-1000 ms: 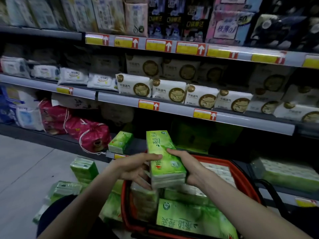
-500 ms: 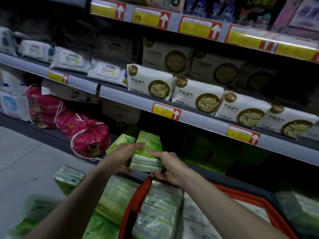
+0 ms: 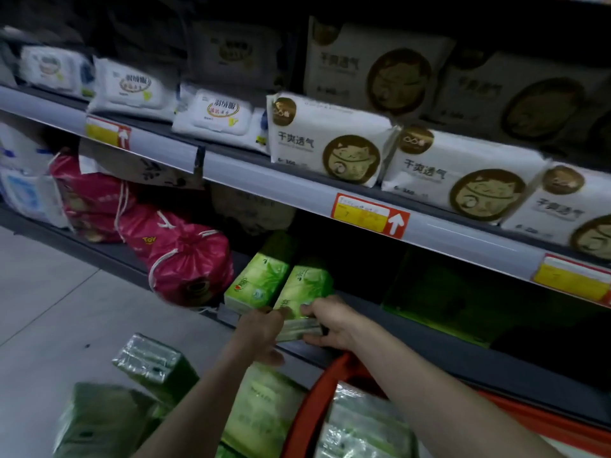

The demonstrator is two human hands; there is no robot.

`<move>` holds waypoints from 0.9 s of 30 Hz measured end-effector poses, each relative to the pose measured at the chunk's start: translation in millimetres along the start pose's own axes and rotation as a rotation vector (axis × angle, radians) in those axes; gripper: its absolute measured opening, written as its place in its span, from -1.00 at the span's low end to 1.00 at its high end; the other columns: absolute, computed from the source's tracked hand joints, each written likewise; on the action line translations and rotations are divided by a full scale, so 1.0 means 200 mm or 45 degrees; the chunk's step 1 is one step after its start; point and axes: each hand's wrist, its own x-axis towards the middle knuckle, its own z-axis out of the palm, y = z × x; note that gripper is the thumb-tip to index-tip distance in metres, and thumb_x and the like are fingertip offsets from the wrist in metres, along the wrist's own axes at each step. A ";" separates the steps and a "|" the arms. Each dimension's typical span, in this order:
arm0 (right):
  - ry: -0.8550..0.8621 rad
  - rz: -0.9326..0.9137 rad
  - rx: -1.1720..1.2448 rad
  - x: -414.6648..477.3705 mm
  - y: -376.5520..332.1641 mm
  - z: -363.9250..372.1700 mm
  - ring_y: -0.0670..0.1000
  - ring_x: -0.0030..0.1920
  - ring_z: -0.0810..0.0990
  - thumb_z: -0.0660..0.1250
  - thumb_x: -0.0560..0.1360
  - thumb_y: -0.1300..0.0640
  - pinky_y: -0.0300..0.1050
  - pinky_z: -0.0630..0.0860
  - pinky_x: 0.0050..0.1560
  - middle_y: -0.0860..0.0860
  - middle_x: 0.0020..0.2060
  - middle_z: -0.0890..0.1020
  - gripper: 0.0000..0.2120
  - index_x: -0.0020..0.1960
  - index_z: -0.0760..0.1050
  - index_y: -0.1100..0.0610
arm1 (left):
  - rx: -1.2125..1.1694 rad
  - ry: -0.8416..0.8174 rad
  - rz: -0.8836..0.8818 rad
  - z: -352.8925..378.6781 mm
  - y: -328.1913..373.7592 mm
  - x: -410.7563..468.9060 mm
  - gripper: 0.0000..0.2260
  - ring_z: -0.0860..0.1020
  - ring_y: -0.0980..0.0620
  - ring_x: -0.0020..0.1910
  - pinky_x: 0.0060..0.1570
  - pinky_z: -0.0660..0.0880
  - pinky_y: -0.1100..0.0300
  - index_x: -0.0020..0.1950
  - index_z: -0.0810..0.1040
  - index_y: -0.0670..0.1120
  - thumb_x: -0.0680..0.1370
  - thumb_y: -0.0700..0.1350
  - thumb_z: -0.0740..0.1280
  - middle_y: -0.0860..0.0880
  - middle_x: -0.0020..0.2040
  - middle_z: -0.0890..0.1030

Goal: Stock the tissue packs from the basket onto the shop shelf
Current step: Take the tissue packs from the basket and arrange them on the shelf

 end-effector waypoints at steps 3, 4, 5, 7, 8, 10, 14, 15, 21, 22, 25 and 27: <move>-0.040 0.097 -0.071 0.08 0.01 0.03 0.15 0.10 0.66 0.31 0.69 0.22 -0.04 0.62 -0.29 0.21 0.25 0.58 -0.83 0.27 0.49 0.20 | -0.227 0.040 -0.044 0.00 -0.02 0.07 -0.83 0.68 -0.18 -0.14 -0.08 0.70 -0.16 0.03 0.57 -0.20 0.55 -0.14 0.48 -0.23 0.06 0.61; -0.070 0.133 -0.081 0.10 0.02 0.04 0.13 0.02 0.69 0.29 0.70 0.23 -0.05 0.62 -0.31 0.20 0.15 0.62 -0.91 0.19 0.51 0.20 | -0.323 0.037 -0.063 0.01 -0.02 0.08 -0.85 0.65 -0.16 -0.13 -0.08 0.70 -0.14 0.00 0.56 -0.21 0.55 -0.17 0.48 -0.24 0.10 0.59; -0.081 0.158 -0.078 0.11 0.02 0.05 0.10 -0.11 0.68 0.27 0.71 0.24 -0.06 0.61 -0.35 0.18 0.00 0.64 -0.93 0.08 0.51 0.20 | -0.429 0.029 -0.096 0.01 -0.02 0.09 -0.87 0.62 -0.16 -0.10 -0.10 0.70 -0.12 0.00 0.55 -0.20 0.55 -0.20 0.46 -0.25 0.14 0.56; -0.081 0.205 -0.044 0.14 0.01 0.06 0.07 -0.26 0.61 0.25 0.71 0.27 -0.06 0.61 -0.44 0.14 -0.17 0.59 -0.84 -0.05 0.47 0.20 | -0.585 0.001 -0.145 0.01 -0.01 0.10 -0.83 0.58 -0.19 -0.01 -0.18 0.66 -0.05 0.11 0.53 -0.21 0.57 -0.20 0.42 -0.28 0.19 0.51; -0.080 0.228 -0.023 0.16 0.00 0.05 0.08 -0.26 0.60 0.25 0.71 0.29 -0.03 0.62 -0.40 0.14 -0.18 0.58 -0.83 -0.06 0.47 0.20 | -0.658 -0.003 -0.157 0.02 0.00 0.10 -0.82 0.56 -0.20 0.01 -0.17 0.64 -0.04 0.15 0.52 -0.20 0.59 -0.17 0.39 -0.28 0.17 0.50; -0.061 0.258 0.020 0.17 -0.03 0.05 0.09 -0.24 0.58 0.24 0.70 0.32 0.03 0.65 -0.14 0.15 -0.17 0.57 -0.85 -0.05 0.47 0.22 | -0.812 -0.001 -0.168 0.02 0.02 0.09 -0.93 0.53 -0.18 0.00 0.07 0.61 -0.12 0.02 0.49 -0.14 0.65 -0.15 0.29 -0.23 0.02 0.48; -0.019 0.184 -0.018 0.22 -0.04 0.09 0.07 -0.25 0.57 0.21 0.70 0.34 0.00 0.57 -0.19 0.13 -0.19 0.56 -0.77 -0.12 0.46 0.19 | -1.040 -0.051 -0.205 0.02 0.03 0.12 -0.84 0.53 -0.30 0.13 0.38 0.46 -0.21 -0.10 0.41 -0.12 0.67 -0.14 0.24 -0.20 -0.06 0.45; -0.011 0.164 -0.041 0.23 -0.03 0.10 0.05 -0.25 0.57 0.23 0.69 0.33 -0.03 0.55 -0.25 0.11 -0.19 0.57 -0.78 -0.12 0.47 0.17 | -1.054 -0.056 -0.205 0.02 0.03 0.13 -0.84 0.53 -0.28 0.09 0.38 0.46 -0.19 -0.08 0.42 -0.14 0.68 -0.13 0.24 -0.19 -0.06 0.47; 0.122 0.006 -0.278 0.30 0.01 0.08 0.13 0.07 0.58 0.36 0.59 0.29 0.06 0.63 0.17 0.10 -0.04 0.58 -0.85 -0.12 0.48 0.12 | -1.146 -0.008 -0.190 0.00 0.01 0.20 -0.82 0.50 -0.19 -0.02 0.12 0.52 -0.06 0.20 0.38 -0.17 0.70 -0.08 0.18 -0.20 -0.06 0.48; 0.130 0.002 -0.307 0.30 0.01 0.08 0.15 0.10 0.59 0.37 0.59 0.27 0.12 0.64 0.24 0.11 -0.02 0.58 -0.86 -0.11 0.48 0.12 | -1.135 -0.010 -0.200 0.01 0.01 0.21 -0.83 0.50 -0.18 -0.04 0.13 0.51 -0.06 0.20 0.37 -0.17 0.71 -0.08 0.17 -0.19 -0.08 0.47; 0.148 -0.044 -0.488 0.35 0.04 0.11 0.20 0.24 0.62 0.36 0.54 0.17 0.16 0.64 0.27 0.17 0.22 0.63 -0.75 0.20 0.57 0.19 | -1.115 -0.001 -0.185 0.02 0.01 0.22 -0.79 0.50 -0.13 -0.07 0.18 0.49 -0.05 0.30 0.35 -0.15 0.72 -0.08 0.16 -0.19 0.01 0.48; 0.170 -0.075 -0.651 0.36 0.04 0.11 0.21 0.32 0.60 0.36 0.54 0.06 0.02 0.62 0.27 0.16 0.32 0.60 -0.60 0.33 0.54 0.19 | -1.089 -0.009 -0.179 0.02 0.02 0.21 -0.66 0.54 -0.19 0.09 0.27 0.48 -0.06 0.46 0.33 -0.18 0.72 -0.07 0.16 -0.24 0.17 0.50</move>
